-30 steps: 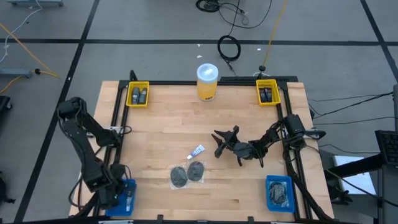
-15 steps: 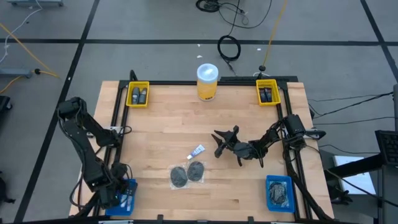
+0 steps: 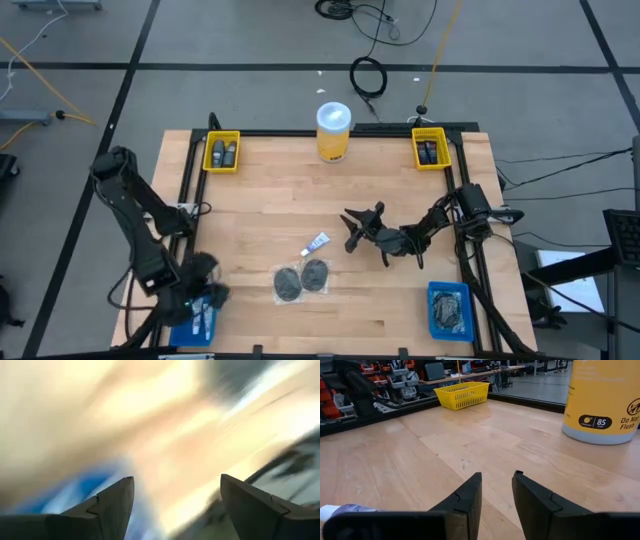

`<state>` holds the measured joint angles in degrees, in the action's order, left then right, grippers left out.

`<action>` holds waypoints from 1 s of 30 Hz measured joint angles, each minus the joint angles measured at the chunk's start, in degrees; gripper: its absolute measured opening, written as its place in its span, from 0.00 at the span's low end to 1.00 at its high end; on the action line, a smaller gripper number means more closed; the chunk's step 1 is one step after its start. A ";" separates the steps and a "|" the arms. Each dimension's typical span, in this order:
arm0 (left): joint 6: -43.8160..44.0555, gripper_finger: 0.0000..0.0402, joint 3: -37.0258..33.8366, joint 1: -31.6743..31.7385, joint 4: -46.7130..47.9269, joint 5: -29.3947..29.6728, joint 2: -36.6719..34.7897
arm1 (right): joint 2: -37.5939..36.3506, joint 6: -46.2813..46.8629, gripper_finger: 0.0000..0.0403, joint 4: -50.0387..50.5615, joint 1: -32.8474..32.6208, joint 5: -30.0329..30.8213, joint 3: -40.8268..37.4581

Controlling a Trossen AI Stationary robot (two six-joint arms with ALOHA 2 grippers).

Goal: Pick & Place Travel size toiletries
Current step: Put the black hairbrush into the right blue bin

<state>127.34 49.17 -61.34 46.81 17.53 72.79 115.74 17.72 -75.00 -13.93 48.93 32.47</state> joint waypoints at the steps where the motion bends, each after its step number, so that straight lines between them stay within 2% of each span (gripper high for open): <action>1: -4.60 0.73 0.00 0.89 -0.08 6.49 0.22 | 0.00 0.04 0.25 0.00 0.00 0.00 0.00; 4: -22.86 0.73 0.01 3.34 -0.93 25.01 1.63 | 0.00 0.02 0.25 -0.02 0.10 -1.15 0.00; 6: -34.76 0.73 -0.01 5.67 -2.01 34.53 3.09 | 0.00 0.02 0.25 0.04 0.11 -1.19 0.12; 9: -49.74 0.73 -0.01 10.24 -3.31 43.49 5.47 | 0.00 0.02 0.25 0.21 0.11 -1.29 0.37; 11: -55.16 0.73 -0.01 13.90 -3.73 45.71 7.27 | 0.00 0.01 0.25 0.24 0.11 -3.24 0.37; 16: -58.98 0.73 -0.04 23.86 -4.34 45.25 12.34 | 0.00 -0.34 0.25 0.26 0.09 -10.52 0.37; 19: -65.79 0.73 -1.36 27.89 -10.73 45.01 15.66 | 0.00 -0.34 0.25 0.20 0.09 -15.66 0.37; 23: -83.28 0.73 -6.58 32.36 -32.45 40.00 18.74 | 0.00 0.02 0.25 0.01 0.09 -22.18 0.39; 27: -101.63 0.73 -13.96 36.53 -61.43 28.42 21.03 | 0.00 2.82 0.25 -0.55 0.09 -29.70 1.12; 30: -107.50 0.73 -18.60 38.84 -76.34 20.12 22.24 | 0.00 3.71 0.25 0.21 0.09 -36.73 3.68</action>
<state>19.83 30.57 -22.50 -29.53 37.65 95.02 115.74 21.43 -74.80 -13.85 12.21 36.15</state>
